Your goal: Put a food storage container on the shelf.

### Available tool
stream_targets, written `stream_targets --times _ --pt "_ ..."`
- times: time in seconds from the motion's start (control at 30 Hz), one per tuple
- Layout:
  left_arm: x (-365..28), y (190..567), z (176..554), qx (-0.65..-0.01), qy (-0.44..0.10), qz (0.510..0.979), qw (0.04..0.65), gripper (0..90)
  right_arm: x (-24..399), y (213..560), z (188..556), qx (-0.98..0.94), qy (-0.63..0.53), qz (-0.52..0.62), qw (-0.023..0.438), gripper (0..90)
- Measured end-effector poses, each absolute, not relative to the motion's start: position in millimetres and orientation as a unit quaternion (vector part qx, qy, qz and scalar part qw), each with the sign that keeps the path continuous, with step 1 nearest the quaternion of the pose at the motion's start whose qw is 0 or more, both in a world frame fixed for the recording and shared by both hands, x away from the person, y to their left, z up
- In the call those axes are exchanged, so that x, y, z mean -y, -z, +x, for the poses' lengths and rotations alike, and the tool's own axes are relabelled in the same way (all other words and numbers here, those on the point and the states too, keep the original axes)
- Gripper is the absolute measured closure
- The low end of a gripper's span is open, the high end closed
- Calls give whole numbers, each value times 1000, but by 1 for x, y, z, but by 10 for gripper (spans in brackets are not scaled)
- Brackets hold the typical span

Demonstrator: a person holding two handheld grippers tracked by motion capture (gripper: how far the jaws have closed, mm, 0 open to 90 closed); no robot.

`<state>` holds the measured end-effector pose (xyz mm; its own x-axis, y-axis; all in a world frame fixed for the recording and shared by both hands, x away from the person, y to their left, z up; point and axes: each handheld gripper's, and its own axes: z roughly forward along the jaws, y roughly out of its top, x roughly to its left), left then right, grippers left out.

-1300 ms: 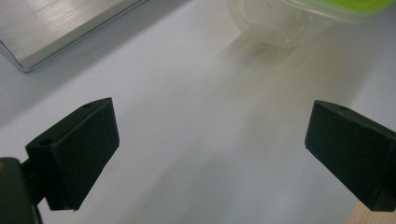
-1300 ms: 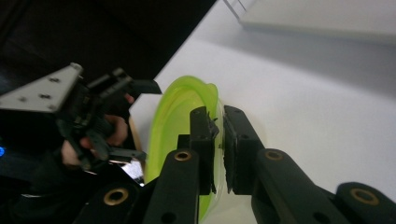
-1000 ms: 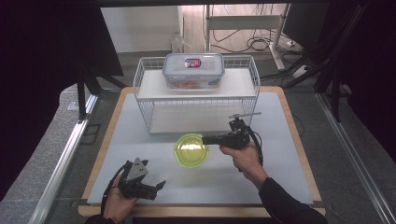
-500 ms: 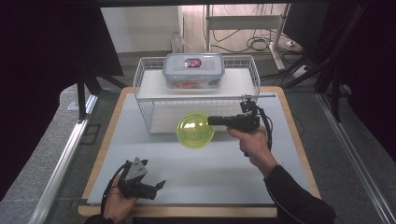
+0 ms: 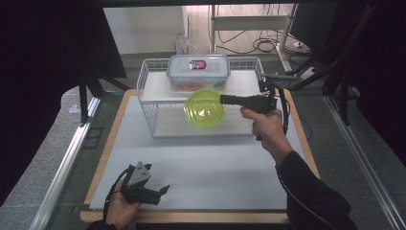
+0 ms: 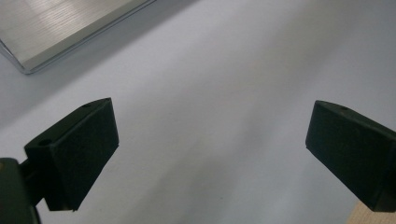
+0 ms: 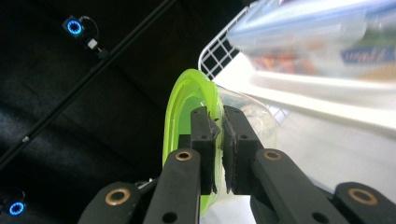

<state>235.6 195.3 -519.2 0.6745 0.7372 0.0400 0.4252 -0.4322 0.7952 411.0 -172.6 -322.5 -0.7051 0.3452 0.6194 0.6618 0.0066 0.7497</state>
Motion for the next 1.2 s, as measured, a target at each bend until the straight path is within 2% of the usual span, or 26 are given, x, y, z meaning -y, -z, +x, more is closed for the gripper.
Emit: stream_targets --times 0.83,1.2 --pt "-195 520 236 -350 -187 828 397 25 169 249 464 662 629 -400 80 842" --pt "-195 520 236 -348 -183 829 397 25 158 242 495 646 628 -430 61 841"
